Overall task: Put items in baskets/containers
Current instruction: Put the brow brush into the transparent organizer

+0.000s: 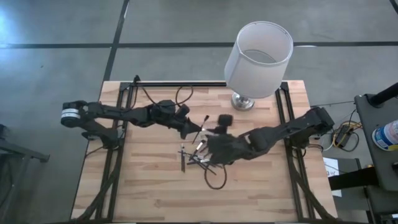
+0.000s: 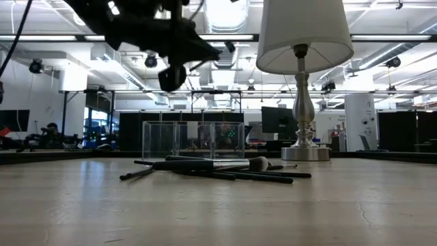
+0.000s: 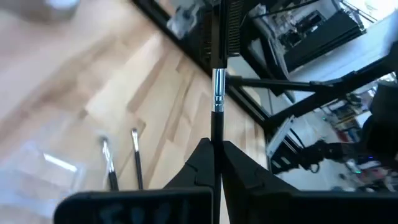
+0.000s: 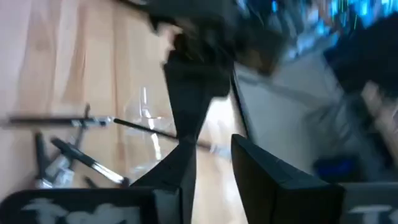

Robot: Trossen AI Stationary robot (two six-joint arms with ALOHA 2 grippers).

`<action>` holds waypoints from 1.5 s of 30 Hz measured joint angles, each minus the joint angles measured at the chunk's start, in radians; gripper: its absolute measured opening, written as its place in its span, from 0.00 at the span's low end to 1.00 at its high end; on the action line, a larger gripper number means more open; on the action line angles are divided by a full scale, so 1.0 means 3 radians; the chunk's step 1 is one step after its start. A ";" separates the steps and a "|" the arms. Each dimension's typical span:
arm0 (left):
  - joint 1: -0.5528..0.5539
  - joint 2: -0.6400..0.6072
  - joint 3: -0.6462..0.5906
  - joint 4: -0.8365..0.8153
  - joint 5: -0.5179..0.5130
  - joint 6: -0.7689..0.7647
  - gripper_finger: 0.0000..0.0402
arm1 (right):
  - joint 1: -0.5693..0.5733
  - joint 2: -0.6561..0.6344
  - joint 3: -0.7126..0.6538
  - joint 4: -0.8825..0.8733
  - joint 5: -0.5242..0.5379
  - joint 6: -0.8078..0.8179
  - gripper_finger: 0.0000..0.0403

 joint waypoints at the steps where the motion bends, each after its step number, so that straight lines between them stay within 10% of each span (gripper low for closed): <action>1: -0.0014 -0.0053 0.0000 -0.0014 -0.0065 0.0060 0.01 | -0.0011 -0.0057 -0.0019 -0.0068 -0.0001 0.0319 0.26; 7: -0.0180 -0.0526 0.0000 -0.0024 -0.0523 0.0435 0.01 | -0.0102 -0.0334 -0.0273 0.0104 -0.0224 0.1792 0.27; 16: -0.0453 -0.1121 -0.0231 -0.0066 -0.1201 0.0768 0.01 | -0.0473 -0.0354 -0.0822 0.2392 -0.0884 0.1680 0.27; 30: -0.0549 -0.1566 -0.0649 0.0075 -0.1414 0.0746 0.02 | -0.1049 -0.0004 -0.0706 0.2807 -0.1927 0.1874 0.27; 45: -0.0512 -0.1545 -0.0774 0.0064 -0.1502 0.0772 0.02 | -0.1156 0.0053 -0.0650 0.2897 -0.2032 0.1963 0.27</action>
